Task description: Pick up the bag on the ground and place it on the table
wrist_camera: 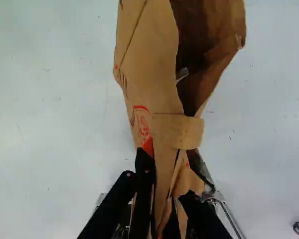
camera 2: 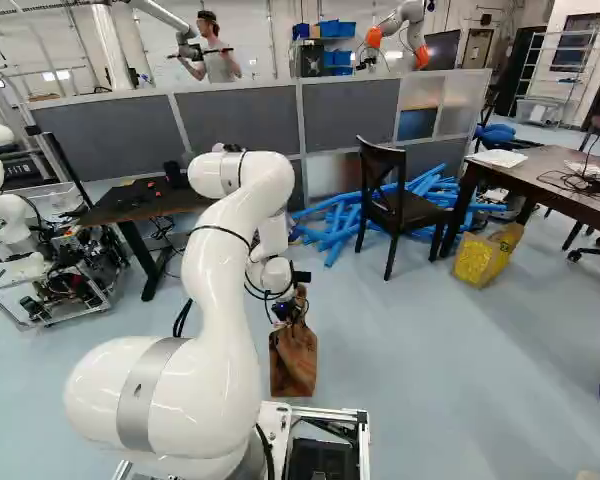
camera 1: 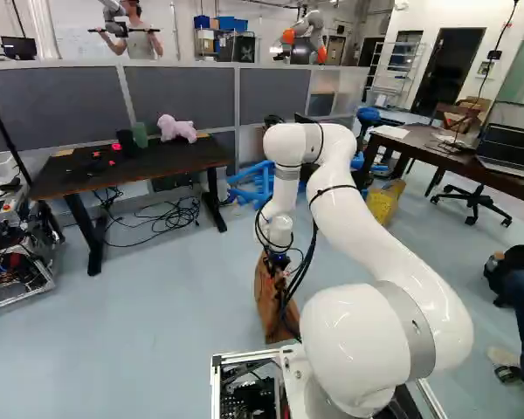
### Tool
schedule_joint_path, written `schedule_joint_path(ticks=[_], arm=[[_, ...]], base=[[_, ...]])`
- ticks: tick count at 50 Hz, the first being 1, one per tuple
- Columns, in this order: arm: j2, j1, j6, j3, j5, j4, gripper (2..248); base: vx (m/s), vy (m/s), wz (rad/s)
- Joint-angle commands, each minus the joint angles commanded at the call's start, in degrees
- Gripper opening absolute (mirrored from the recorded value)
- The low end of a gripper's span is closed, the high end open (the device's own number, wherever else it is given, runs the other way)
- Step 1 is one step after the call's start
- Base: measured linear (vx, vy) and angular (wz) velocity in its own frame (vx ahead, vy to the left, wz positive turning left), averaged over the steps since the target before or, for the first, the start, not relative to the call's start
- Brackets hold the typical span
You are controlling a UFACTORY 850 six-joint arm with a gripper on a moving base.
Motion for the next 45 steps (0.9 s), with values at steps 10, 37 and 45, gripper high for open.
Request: schedule_joint_path(ticks=[10, 37, 45], arm=[[2.7, 0.2, 0.0, 3.4, 1.4, -0.1, 21], [9.9, 0.4, 0.0, 12.2, 2.5, -0.1, 21], [12.1, 0.4, 0.0, 14.6, 2.5, -0.1, 21]], base=[[0.0, 0.0, 0.0], [0.0, 0.0, 0.0], [0.0, 0.0, 0.0]])
